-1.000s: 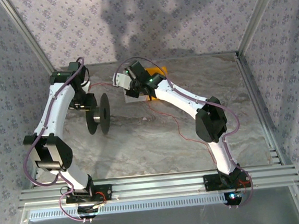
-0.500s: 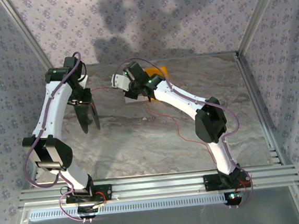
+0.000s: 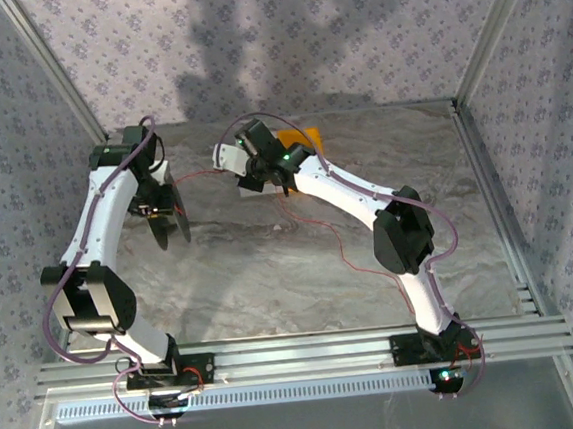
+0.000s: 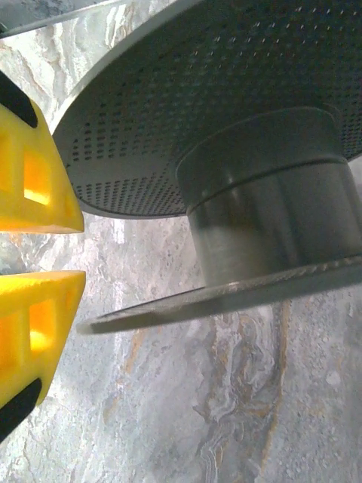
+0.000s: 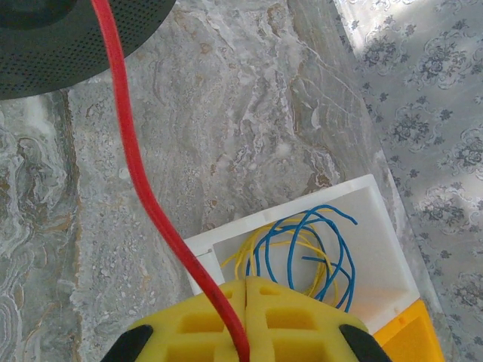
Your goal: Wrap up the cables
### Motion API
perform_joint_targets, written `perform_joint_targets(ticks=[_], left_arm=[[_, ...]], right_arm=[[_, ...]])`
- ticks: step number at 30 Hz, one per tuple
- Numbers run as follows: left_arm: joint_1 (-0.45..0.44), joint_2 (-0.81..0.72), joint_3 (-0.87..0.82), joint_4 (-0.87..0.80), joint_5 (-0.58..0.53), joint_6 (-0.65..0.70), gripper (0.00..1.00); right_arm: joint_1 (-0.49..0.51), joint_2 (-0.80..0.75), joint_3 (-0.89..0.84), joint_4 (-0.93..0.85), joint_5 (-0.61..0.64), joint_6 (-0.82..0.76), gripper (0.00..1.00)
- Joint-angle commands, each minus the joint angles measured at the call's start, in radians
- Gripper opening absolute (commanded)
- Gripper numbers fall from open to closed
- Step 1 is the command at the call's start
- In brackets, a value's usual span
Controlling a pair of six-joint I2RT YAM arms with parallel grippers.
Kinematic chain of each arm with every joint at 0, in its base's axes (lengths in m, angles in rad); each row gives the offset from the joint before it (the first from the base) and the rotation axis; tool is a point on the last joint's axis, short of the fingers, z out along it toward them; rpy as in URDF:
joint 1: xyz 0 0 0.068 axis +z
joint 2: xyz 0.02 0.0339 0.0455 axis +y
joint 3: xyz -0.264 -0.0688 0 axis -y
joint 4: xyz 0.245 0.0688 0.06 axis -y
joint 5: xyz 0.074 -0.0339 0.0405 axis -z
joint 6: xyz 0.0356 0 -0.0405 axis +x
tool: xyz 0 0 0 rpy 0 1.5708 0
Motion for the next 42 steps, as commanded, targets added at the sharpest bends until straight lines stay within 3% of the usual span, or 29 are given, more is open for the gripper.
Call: perform_joint_targets(ticks=[1,6,9,13,21,27,42], left_arm=[[0.005,-0.059,0.038,0.011,0.022,-0.007,0.22],[0.033,-0.117,0.139,-0.051,-0.006,0.001,0.3],[0.093,-0.15,0.17,-0.092,-0.014,0.006,0.37],[0.169,-0.184,0.102,-0.087,-0.011,0.011,0.45],[0.203,-0.196,-0.115,0.1,0.076,-0.011,0.52],[0.204,-0.175,-0.179,0.247,0.119,-0.019,0.52],[0.201,-0.115,-0.212,0.31,0.114,0.014,0.01]], right_arm=[[0.003,0.005,-0.005,-0.004,-0.016,0.015,0.0],[0.003,0.019,0.024,-0.016,-0.025,0.014,0.0],[0.007,0.033,0.051,-0.021,-0.027,0.014,0.0],[0.015,0.059,0.091,-0.035,-0.032,0.015,0.0],[0.026,0.076,0.123,-0.05,-0.032,0.017,0.0],[0.025,0.066,0.113,-0.05,-0.027,0.016,0.0],[0.025,0.059,0.114,-0.051,-0.026,0.014,0.0]])
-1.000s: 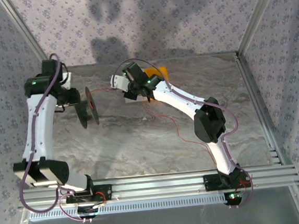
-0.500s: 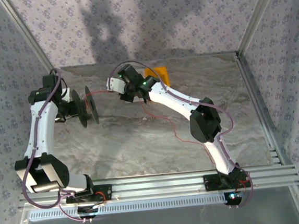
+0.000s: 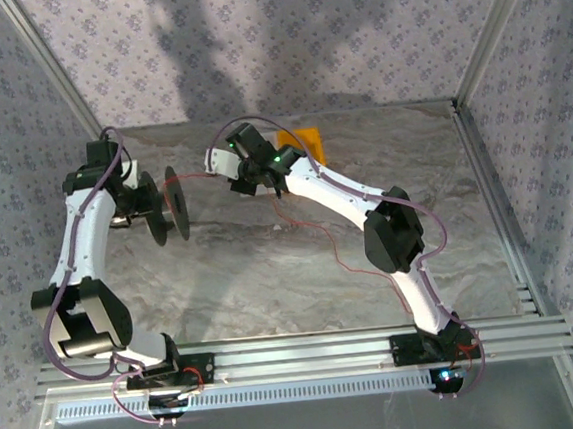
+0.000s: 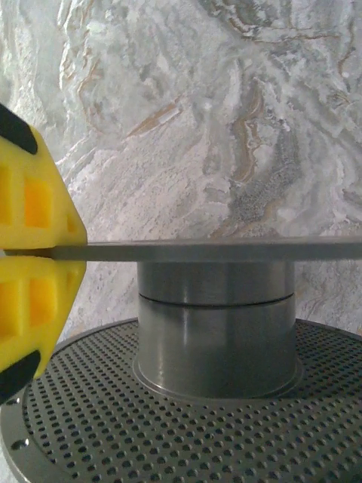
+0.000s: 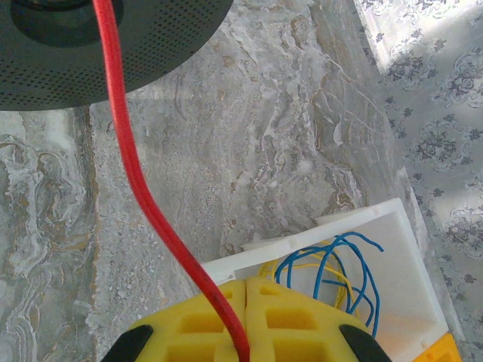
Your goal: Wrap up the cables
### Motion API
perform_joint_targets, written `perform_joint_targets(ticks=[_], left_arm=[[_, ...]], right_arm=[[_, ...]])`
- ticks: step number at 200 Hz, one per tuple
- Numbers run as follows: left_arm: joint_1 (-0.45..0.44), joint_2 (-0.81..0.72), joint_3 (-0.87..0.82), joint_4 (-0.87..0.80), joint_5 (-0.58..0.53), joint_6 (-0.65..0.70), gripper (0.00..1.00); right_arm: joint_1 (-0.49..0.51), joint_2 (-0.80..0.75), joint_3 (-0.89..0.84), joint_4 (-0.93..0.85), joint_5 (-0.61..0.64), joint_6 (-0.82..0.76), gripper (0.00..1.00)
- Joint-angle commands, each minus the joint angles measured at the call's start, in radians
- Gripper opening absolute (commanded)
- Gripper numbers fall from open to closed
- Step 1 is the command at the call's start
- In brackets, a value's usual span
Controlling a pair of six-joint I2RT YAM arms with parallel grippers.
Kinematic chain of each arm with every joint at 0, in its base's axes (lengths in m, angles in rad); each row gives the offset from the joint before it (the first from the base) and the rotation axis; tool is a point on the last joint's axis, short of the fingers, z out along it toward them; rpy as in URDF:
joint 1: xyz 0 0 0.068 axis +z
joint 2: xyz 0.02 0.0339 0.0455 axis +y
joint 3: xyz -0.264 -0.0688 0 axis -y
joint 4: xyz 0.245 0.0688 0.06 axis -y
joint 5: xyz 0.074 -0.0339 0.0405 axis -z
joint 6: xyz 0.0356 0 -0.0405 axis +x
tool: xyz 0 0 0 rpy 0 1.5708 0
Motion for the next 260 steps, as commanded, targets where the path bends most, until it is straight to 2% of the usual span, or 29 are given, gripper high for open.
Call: perform_joint_targets(ticks=[1,71,135,260], left_arm=[[0.004,0.006,0.001,0.014,0.013,0.007,0.0],[-0.067,0.032,0.065,-0.041,-0.008,0.021,0.0],[-0.119,0.019,0.048,-0.072,-0.008,0.023,0.0],[-0.168,0.028,0.049,-0.125,-0.037,0.069,0.03]], right_arm=[[0.0,-0.007,0.034,-0.021,-0.009,0.013,0.0],[0.009,0.029,0.084,-0.039,-0.002,0.015,0.0],[0.005,0.094,0.14,-0.072,0.038,0.027,0.0],[-0.011,0.145,0.155,-0.075,0.207,0.025,0.0]])
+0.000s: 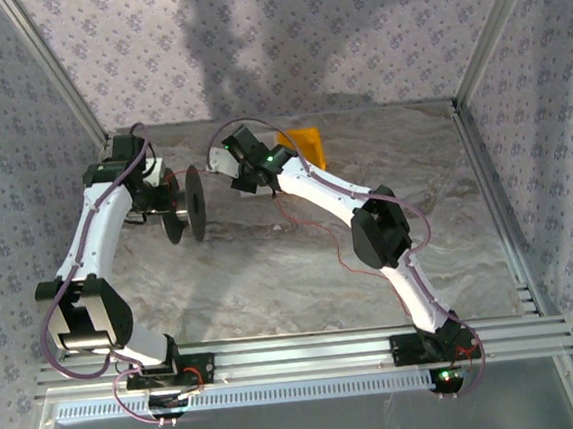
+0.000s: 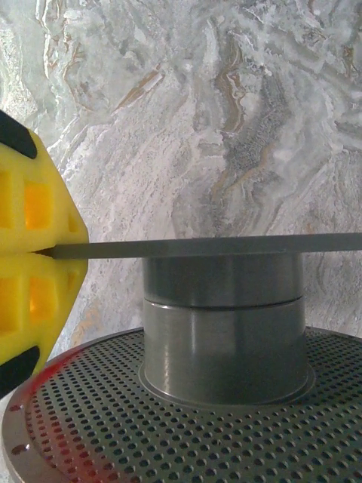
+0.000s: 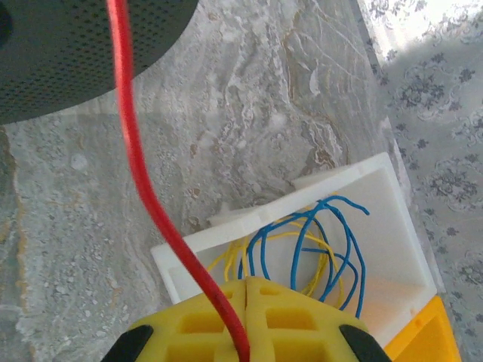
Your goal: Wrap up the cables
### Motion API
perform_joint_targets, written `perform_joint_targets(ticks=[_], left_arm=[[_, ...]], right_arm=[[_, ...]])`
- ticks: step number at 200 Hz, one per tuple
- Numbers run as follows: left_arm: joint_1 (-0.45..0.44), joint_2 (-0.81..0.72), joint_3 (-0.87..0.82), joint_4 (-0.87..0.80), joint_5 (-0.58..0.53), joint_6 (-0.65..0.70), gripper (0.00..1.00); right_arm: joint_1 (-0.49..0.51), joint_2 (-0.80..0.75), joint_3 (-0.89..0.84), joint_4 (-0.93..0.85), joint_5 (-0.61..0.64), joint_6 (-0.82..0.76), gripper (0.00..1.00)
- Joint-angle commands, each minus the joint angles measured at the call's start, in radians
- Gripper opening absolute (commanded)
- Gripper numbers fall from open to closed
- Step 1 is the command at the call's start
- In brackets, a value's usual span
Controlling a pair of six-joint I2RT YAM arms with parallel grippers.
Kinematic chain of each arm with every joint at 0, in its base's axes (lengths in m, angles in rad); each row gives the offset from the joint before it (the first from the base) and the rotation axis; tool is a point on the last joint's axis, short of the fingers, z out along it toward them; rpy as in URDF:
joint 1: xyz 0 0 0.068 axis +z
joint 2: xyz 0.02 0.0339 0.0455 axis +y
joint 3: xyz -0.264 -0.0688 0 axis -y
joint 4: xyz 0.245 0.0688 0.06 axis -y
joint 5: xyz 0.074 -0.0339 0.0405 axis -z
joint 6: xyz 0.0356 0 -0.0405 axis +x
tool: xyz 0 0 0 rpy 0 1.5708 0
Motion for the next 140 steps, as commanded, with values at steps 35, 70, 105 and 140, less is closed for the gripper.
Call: perform_joint_targets(ticks=[35,70,105,140], left_arm=[[-0.028,0.001,0.02,-0.085,0.0,0.042,0.08],[-0.029,0.006,0.041,-0.097,0.002,0.048,0.16],[-0.03,0.006,0.063,-0.109,0.001,0.056,0.23],[-0.03,-0.004,0.097,-0.125,0.008,0.065,0.27]], right_arm=[[-0.002,0.033,0.066,-0.032,0.075,-0.035,0.0],[0.001,0.038,0.069,-0.032,0.097,-0.068,0.0],[0.004,0.04,0.077,-0.03,0.112,-0.087,0.0],[0.007,0.052,0.099,-0.037,0.118,-0.105,0.0]])
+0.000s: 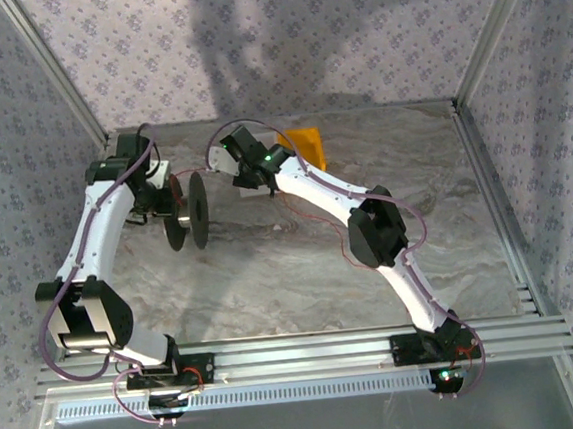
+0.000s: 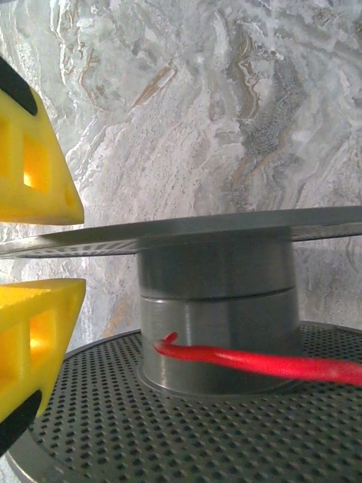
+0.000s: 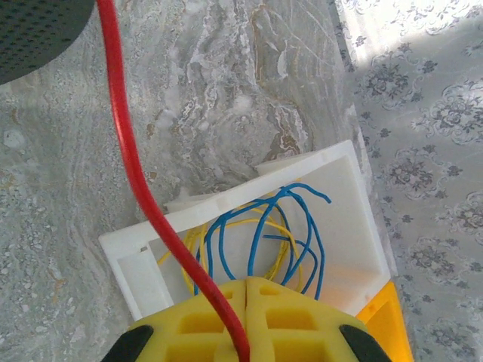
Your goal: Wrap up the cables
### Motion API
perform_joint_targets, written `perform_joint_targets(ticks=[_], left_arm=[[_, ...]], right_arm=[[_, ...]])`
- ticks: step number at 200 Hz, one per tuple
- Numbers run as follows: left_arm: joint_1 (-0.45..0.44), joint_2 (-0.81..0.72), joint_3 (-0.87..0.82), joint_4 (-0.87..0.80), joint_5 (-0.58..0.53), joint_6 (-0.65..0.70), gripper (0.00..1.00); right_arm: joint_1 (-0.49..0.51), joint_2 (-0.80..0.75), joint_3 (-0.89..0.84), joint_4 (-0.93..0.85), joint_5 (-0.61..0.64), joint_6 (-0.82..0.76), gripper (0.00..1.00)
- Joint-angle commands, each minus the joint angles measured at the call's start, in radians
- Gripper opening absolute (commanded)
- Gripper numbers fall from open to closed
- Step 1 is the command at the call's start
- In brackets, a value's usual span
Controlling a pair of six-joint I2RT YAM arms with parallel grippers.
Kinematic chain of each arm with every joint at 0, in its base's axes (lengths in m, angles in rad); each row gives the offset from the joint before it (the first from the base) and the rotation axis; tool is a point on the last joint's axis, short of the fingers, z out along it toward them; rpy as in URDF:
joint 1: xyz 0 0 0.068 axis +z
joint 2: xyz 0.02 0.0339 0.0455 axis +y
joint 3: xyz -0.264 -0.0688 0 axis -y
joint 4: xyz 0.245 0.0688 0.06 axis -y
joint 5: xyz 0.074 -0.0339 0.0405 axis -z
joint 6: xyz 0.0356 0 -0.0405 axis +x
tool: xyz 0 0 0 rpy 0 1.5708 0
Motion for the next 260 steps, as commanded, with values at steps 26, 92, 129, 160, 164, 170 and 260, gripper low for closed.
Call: perform_joint_targets(ticks=[26,92,129,160,164,170,260], left_arm=[[-0.005,-0.017,0.067,-0.039,0.041,0.027,0.3],[-0.004,-0.072,0.015,0.071,0.074,-0.024,0.51],[-0.003,-0.042,-0.042,0.102,0.034,-0.057,0.5],[-0.004,-0.032,-0.082,0.126,-0.029,-0.085,0.44],[-0.004,-0.031,-0.085,0.13,-0.034,-0.088,0.42],[-0.004,-0.028,-0.087,0.132,-0.036,-0.092,0.4],[-0.004,0.008,-0.083,0.136,-0.058,-0.117,0.12]], right_arm=[[0.009,0.023,0.052,-0.031,0.027,-0.038,0.0],[0.019,0.027,0.05,-0.032,0.025,-0.046,0.0],[0.03,0.022,0.045,-0.031,0.006,-0.053,0.0],[0.045,0.004,0.016,-0.014,-0.023,-0.071,0.0],[0.046,0.002,0.012,-0.012,-0.025,-0.073,0.0],[0.049,0.0,0.006,-0.011,-0.028,-0.076,0.0],[0.057,-0.029,-0.04,0.006,-0.05,-0.08,0.0]])
